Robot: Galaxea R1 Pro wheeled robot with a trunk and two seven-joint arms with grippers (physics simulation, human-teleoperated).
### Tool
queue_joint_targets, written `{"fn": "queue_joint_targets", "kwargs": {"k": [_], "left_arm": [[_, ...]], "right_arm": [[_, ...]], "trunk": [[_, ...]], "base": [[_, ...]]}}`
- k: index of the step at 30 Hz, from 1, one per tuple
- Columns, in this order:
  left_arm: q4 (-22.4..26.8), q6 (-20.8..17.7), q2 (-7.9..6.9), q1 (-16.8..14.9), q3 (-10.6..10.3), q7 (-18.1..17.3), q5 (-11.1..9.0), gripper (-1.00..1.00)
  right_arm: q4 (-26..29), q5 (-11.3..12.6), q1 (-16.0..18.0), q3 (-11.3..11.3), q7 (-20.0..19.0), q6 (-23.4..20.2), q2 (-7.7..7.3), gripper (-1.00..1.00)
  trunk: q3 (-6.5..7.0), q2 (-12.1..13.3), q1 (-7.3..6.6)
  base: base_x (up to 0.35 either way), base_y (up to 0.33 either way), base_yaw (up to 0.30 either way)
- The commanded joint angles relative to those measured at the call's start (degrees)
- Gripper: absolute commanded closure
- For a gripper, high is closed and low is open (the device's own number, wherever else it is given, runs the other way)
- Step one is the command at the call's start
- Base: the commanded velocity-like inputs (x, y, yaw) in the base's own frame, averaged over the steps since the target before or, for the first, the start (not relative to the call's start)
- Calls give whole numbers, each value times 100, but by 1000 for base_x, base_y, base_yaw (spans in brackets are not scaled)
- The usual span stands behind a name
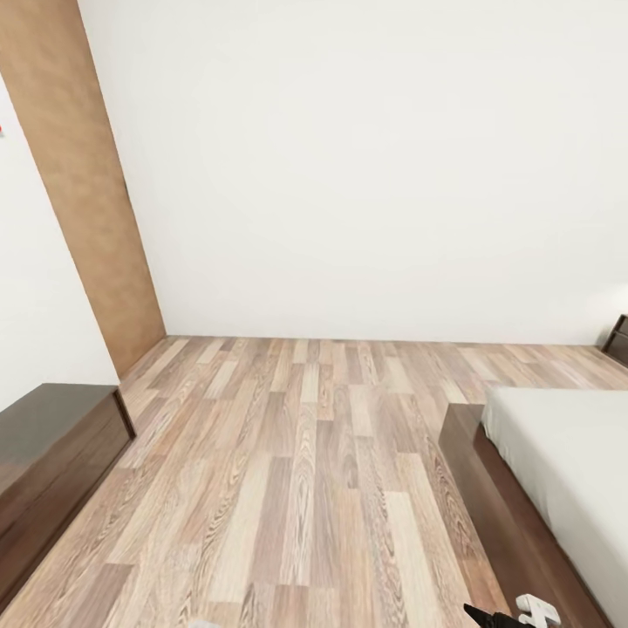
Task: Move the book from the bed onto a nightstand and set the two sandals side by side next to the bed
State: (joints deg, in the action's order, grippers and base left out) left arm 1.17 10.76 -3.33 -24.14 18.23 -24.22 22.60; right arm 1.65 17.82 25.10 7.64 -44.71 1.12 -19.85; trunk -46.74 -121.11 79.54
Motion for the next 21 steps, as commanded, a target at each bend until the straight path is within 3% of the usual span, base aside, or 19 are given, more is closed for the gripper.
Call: {"fn": "queue_joint_targets", "kwargs": {"k": [1, 21], "left_arm": [[-3, 23, -1, -3, 49, -12, 60, -100], [-3, 23, -1, -3, 49, -12, 60, -100]], "right_arm": [[-7, -33, 4, 45, -20, 11, -1, -100], [-7, -33, 4, 45, -20, 11, -1, -100]], "trunk": [[-6, -2, 2], [-6, -2, 2]], "base": [[323, 0, 0], [314, 40, 0]]}}
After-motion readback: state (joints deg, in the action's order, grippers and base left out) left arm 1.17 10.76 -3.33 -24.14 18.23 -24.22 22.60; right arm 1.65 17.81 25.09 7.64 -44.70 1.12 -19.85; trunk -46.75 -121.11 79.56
